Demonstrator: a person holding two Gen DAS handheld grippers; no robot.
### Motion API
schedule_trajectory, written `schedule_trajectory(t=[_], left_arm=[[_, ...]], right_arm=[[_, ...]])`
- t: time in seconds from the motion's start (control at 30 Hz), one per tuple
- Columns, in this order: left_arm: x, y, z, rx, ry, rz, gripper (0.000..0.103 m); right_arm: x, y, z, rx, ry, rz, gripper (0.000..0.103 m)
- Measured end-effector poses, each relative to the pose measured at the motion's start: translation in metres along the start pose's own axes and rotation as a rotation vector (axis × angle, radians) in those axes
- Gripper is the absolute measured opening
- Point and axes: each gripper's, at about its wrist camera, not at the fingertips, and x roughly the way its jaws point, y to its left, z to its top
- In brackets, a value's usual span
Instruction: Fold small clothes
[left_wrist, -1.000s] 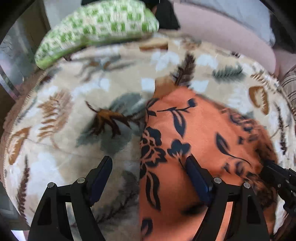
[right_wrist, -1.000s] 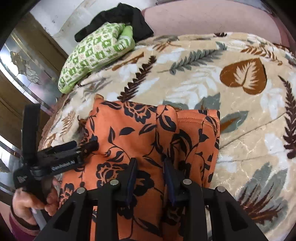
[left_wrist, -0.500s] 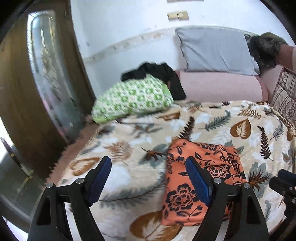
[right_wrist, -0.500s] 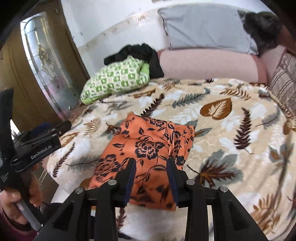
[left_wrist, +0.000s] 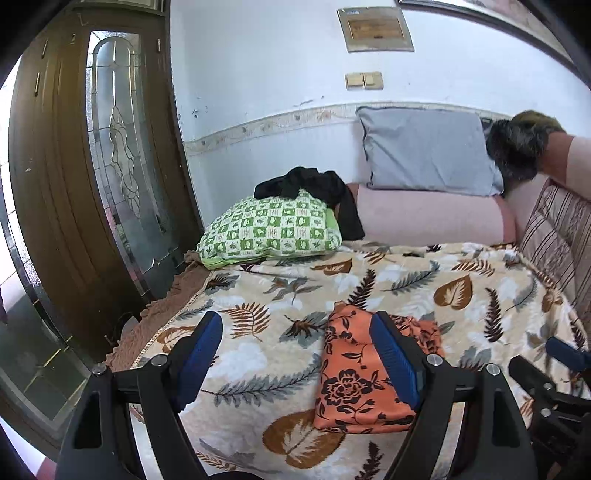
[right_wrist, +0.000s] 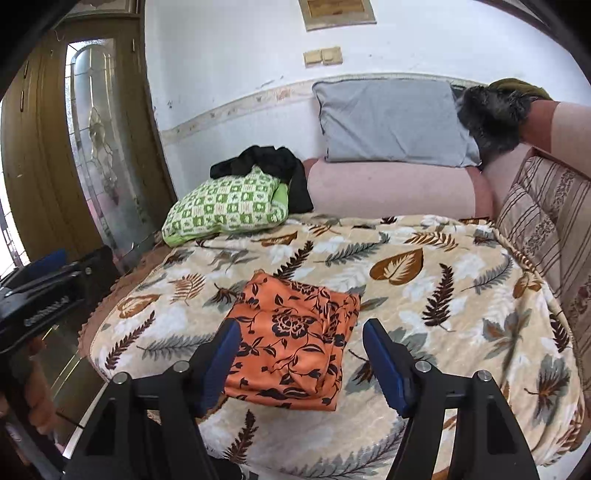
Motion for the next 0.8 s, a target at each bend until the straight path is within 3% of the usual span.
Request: schedule_trajectory(t=[0.13, 0.57, 0.8], left_arm=[[-0.011, 0.008, 0.003, -0.039, 0.012, -0.038, 0.083], [-0.030, 0.018, 0.002, -0.032, -0.017, 0.027, 0.083], [-0.038, 0.023, -0.008, -0.015, -0.002, 0.027, 0.083]], right_arm=[[-0.006, 0.000, 0.000, 0.012, -0.009, 0.015, 0.073], [-0.023, 0.018, -0.001, 0.041, -0.081, 0.012, 0.076], [-0.032, 0.024, -0.005, 0.042, -0.079, -0.046, 0.077]])
